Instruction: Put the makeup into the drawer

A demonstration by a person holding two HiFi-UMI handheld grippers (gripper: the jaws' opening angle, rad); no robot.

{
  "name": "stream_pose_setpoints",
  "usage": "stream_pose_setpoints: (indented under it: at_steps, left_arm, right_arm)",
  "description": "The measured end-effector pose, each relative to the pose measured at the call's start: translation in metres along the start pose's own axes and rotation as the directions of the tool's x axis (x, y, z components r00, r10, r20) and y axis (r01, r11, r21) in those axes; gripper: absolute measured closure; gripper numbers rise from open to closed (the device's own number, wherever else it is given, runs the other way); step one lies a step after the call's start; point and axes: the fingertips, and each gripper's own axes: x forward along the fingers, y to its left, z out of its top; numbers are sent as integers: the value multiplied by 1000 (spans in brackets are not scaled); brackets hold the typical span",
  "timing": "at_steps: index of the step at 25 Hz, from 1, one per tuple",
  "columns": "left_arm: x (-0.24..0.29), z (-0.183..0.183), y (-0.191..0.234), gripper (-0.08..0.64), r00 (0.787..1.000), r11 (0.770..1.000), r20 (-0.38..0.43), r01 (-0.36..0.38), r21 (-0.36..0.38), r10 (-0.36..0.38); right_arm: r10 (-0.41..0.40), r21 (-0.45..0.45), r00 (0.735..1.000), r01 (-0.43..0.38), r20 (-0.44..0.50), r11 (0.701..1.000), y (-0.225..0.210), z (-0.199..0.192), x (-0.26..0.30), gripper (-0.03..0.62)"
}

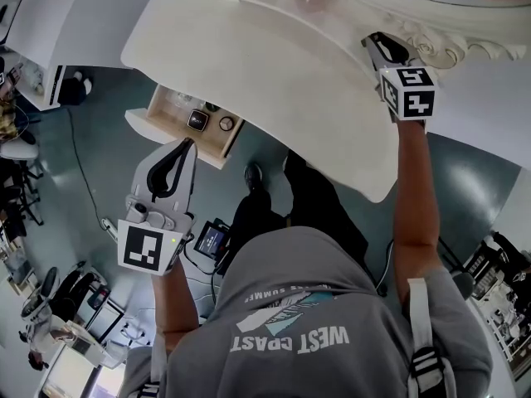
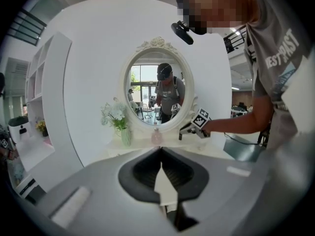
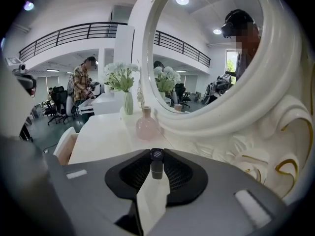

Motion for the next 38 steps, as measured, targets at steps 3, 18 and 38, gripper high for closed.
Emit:
stream_pose_setpoints:
  at_steps: [3,18,38]
  left_arm:
    - [-8,-1,7,558,999,1000,26,-22,-9,23]
    - [-70,-28,48,558,988,989,73,-135,-60,139]
    - [-138,-108,83,558,967,952,15,-249,-179,256]
  right_arm:
    - [17,-12,1000,-17,10,1000,14,8,0,503]
    - [150,-100,988,-147,27,984,126,57,6,503]
    - [398,-226,915,-401,-62,888,317,58,30,502]
